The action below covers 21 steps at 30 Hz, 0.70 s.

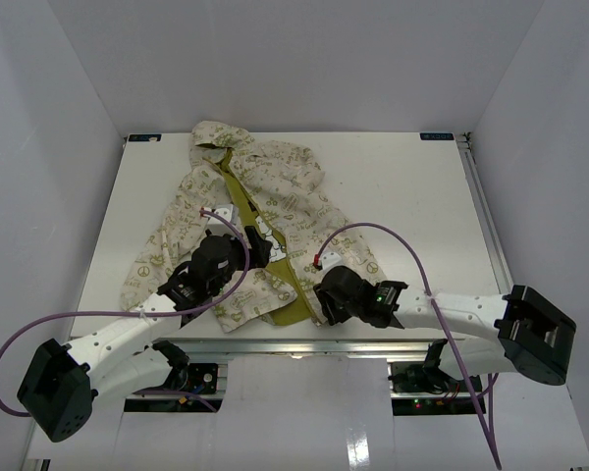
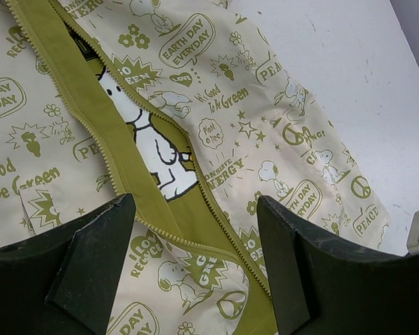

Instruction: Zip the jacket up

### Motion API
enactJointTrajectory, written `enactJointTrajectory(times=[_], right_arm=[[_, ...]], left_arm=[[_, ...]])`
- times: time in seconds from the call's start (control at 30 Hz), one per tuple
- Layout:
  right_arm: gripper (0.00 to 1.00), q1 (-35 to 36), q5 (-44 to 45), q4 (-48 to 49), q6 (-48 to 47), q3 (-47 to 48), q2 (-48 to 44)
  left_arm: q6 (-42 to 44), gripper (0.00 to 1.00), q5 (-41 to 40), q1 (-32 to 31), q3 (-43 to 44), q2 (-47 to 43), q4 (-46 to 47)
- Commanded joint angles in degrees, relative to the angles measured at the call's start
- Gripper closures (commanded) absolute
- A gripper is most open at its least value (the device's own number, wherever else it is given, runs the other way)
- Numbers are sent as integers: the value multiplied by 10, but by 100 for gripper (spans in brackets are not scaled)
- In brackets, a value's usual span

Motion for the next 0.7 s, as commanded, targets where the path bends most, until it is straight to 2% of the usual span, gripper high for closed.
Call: enactJointTrajectory(times=[0.0,0.1,0.37,0.67], right_arm=[[51,3,-7,5,-5,-1,-14],[48,5,-12,9,-19,1,-10],[47,21,-9,-9,-33,35,9],[47,23,2,-12,-28,45,87]], left_arm=[[5,18,5,-3,12,-11,3],[5,19,5,-3,13,-8,2],[6,19,10,-3,16,-2,0],[6,19,11,-4,16,-8,0]])
